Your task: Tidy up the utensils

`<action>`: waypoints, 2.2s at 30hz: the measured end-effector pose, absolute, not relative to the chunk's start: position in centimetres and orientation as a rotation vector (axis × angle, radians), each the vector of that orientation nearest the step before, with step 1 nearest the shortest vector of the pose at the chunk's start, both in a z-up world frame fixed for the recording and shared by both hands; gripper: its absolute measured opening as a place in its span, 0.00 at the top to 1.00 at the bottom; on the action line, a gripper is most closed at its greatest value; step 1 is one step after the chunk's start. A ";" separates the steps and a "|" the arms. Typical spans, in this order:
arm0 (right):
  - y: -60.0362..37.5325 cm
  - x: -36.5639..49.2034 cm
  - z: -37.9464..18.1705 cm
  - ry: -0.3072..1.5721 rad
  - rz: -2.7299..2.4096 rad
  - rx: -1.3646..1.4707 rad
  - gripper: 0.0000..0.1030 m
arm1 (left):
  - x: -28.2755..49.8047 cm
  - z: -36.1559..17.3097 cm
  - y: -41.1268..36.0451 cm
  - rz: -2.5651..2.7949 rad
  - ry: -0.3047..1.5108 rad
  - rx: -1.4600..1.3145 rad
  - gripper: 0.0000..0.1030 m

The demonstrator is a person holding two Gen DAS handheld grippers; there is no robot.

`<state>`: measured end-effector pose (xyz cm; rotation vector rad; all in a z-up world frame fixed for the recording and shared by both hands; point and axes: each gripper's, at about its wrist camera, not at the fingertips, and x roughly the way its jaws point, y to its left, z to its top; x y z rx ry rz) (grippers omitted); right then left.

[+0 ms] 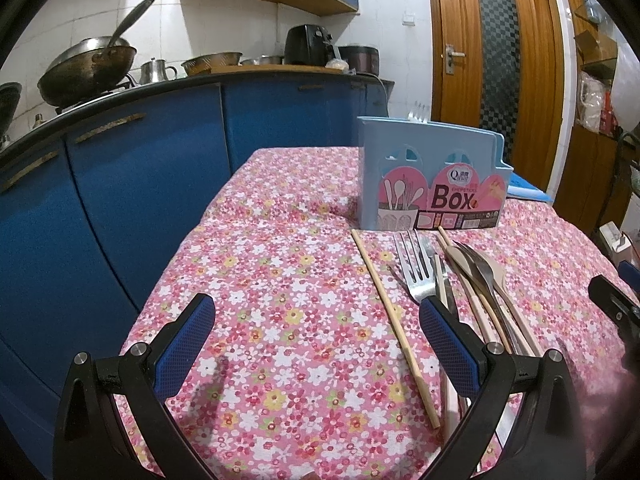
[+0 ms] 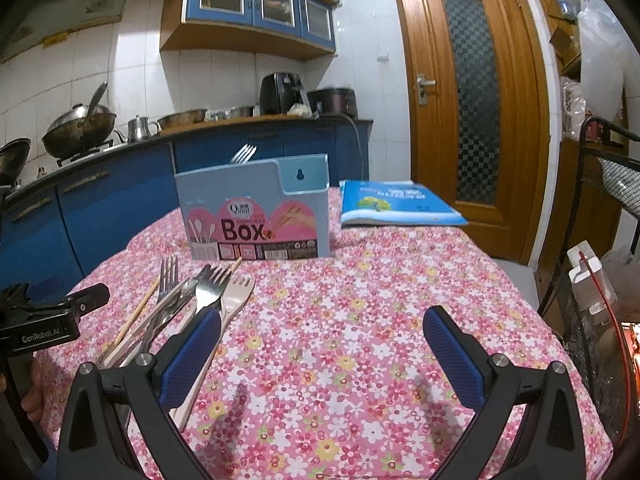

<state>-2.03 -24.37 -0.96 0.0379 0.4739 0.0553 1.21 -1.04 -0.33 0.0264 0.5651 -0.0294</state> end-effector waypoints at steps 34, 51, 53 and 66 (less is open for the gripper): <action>-23.5 2.0 -1.3 0.866 0.244 0.098 0.45 | 3.7 -1.3 -6.7 -0.408 0.847 0.104 0.89; -22.0 3.5 -0.7 0.951 0.315 0.071 0.55 | 3.6 0.5 -3.8 -0.303 0.830 0.081 0.97; -21.5 3.9 -0.7 0.973 0.325 0.061 0.58 | 3.9 0.6 -3.0 -0.277 0.839 0.078 0.97; -18.3 7.6 -1.5 1.193 0.371 -0.052 0.69 | 5.9 -1.6 -0.4 -0.217 1.014 0.069 0.97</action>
